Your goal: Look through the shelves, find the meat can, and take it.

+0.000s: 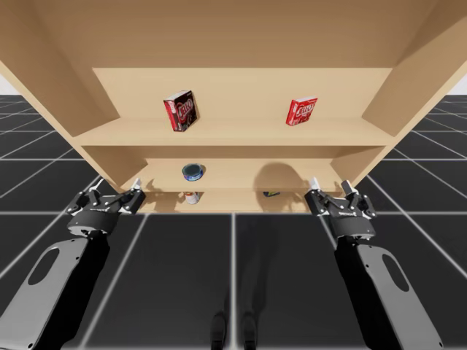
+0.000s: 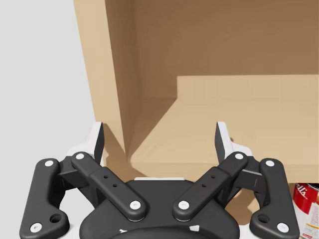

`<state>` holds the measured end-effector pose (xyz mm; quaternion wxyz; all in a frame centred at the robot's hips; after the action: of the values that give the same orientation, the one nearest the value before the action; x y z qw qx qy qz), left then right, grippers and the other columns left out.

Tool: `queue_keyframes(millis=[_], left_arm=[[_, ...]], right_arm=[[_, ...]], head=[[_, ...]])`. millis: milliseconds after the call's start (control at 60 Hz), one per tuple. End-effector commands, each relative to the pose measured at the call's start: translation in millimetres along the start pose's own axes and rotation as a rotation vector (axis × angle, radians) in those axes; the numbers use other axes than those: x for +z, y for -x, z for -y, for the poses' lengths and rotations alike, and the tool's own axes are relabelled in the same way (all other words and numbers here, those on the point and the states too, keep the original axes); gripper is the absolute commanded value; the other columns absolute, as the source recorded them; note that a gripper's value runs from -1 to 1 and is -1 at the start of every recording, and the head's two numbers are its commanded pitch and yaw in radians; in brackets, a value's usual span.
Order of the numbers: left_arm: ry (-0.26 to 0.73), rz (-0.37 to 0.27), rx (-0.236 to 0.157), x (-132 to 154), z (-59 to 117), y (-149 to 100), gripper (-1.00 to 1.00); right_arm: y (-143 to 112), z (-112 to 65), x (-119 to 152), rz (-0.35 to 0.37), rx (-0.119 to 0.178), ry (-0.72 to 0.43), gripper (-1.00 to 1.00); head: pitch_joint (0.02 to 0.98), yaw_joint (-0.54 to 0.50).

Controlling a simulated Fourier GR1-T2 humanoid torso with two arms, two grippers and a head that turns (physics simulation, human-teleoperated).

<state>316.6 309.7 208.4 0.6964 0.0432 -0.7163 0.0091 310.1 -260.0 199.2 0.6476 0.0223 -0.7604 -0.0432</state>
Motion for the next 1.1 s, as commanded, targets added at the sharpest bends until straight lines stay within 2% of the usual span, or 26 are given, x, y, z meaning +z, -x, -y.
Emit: queue_keyframes(millis=[17, 200, 350, 567, 633, 650, 717, 733, 783, 817, 833, 883, 917, 950, 1000, 1100], left_arm=[[-0.002, -0.003, -0.009, -1, -0.3, 0, -1.0], [0.004, -0.006, -0.018, 0, 1.6, 1, -1.0], [0.015, -0.008, -0.024, -1, 5.6, 2, -1.0], [0.006, -0.01, -0.019, -2, 5.9, 3, -1.0], [0.004, -0.011, -0.017, -1, 5.8, 3, -1.0], [0.004, -0.011, -0.016, -1, 6.0, 3, -1.0], [0.005, -0.01, -0.013, -1, 5.6, 2, -1.0], [0.006, -0.01, -0.012, -2, 5.1, 2, -1.0], [0.007, -0.009, -0.01, -1, 4.6, 2, -1.0], [0.007, -0.009, -0.009, -1, 4.5, 2, -1.0], [0.007, -0.009, -0.008, -1, 4.4, 2, -1.0], [0.007, -0.009, -0.007, -1, 4.2, 2, -1.0], [0.007, -0.009, -0.007, -1, 4.0, 2, -1.0], [0.007, -0.01, -0.007, -1, 4.1, 2, -1.0], [0.007, -0.01, -0.007, -1, 4.2, 2, -1.0], [0.006, -0.009, 0.004, -1, 3.7, 2, -1.0]], right_arm=[[0, -0.1, -1, -0.003, 0.001, 0.0, -1.0], [0, -0.5, -1, -0.005, 0.002, 0.001, -1.0], [0, -0.1, -1, -0.004, 0.002, 0.001, -1.0], [-4, -3.0, 4, -0.003, 0.014, 0.006, -1.0], [-16, -7.8, 13, -0.007, -0.003, -0.015, -1.0], [-20, -10.3, 17, 0.006, 0.013, -0.008, -1.0], [-26, -16.8, 29, 0.0, 0.018, -0.03, -1.0], [-27, -20.7, 37, 0.005, 0.033, -0.038, -1.0], [-28, -24.9, 49, -0.016, 0.051, -0.063, -1.0], [-29, -26.9, 58, -0.038, 0.045, -0.09, -1.0], [-30, -28.7, 64, -0.031, 0.054, -0.078, -1.0], [-29, -28.2, 75, -0.04, 0.073, -0.083, -1.0], [-27, -27.7, 81, -0.052, 0.068, -0.091, -1.0], [-25, -27.1, 87, -0.059, 0.081, -0.098, -1.0], [-20, -27.1, 93, -0.076, 0.069, -0.113, -1.0], [-5, -30.8, 94, -0.091, 0.067, -0.124, -1.0]], head=[[0.522, -0.06], [0.676, -0.15], [0.745, -0.24], [0.728, -0.23], [0.719, -0.22], [0.718, -0.22], [0.717, -0.21], [0.716, -0.21], [0.715, -0.22], [0.715, -0.22], [0.714, -0.22], [0.715, -0.21], [0.715, -0.21], [0.716, -0.21], [0.717, -0.2], [0.72, -0.21]])
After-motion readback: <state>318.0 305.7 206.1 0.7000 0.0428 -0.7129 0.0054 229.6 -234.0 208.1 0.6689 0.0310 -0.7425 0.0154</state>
